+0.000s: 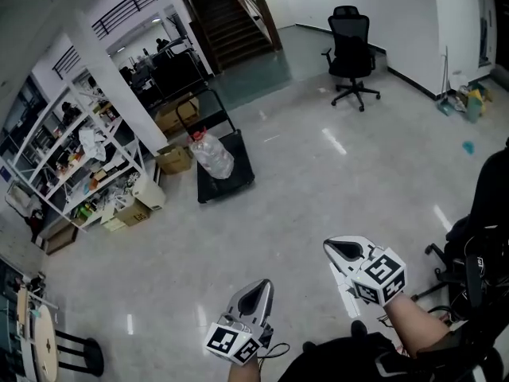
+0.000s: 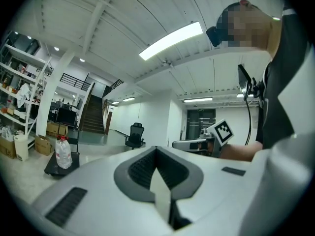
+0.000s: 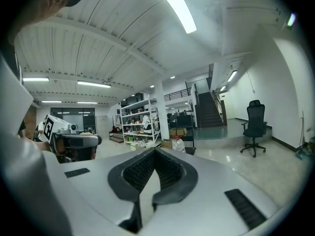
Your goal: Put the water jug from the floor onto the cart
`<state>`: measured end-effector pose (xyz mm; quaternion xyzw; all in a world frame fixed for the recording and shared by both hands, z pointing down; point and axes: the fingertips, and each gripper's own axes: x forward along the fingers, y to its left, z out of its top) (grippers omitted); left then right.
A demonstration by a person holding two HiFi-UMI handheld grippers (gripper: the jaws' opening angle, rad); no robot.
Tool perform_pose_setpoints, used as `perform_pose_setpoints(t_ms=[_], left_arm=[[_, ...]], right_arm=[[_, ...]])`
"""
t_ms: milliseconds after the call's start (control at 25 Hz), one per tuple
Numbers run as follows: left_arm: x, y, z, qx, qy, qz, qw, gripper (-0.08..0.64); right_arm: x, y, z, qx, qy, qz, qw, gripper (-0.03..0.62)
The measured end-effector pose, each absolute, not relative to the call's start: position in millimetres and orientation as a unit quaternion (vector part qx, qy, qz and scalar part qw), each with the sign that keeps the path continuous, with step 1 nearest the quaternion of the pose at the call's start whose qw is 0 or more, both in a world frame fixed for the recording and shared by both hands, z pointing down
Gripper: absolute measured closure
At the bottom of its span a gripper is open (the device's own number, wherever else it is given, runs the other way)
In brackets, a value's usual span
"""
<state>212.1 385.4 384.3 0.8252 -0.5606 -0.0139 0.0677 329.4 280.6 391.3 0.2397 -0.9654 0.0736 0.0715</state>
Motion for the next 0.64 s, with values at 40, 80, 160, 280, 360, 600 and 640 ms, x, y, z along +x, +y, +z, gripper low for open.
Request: perform_pose_setpoints(t_ms=[40,80,160,280,360,600,640], left_arm=[[210,387,383,0.825,-0.561,-0.015,0.066,0.561],[208,389,383,0.825,-0.561,-0.015,0.065,0.561],[209,393,383,0.825,-0.561,-0.013,0.066,0.561],[215,397,382,0.827,-0.559,-0.014,0.065,0.561],[216,398,382,0.827,-0.558,-0.015,0.064,0.561],[211,403,389,0.818,-0.570,-0.011,0.070,0.561],[210,404,390,0.817,-0.572,-0.011,0.071,0.561]], right_arm=[[327,282,390,0.240,-0.965,0.073,0.071,0.591],[325,284,388,0.239,-0.966,0.072,0.071,0.591],[323,287,387,0.237,-0.966,0.071,0.072,0.591],[328,291,387,0.238,-0.966,0.073,0.075,0.591],[330,292,385,0.240,-0.965,0.071,0.075,0.591],[327,297,391,0.232,-0.967,0.073,0.074,0.591],[327,298,393,0.230,-0.968,0.075,0.075,0.591]])
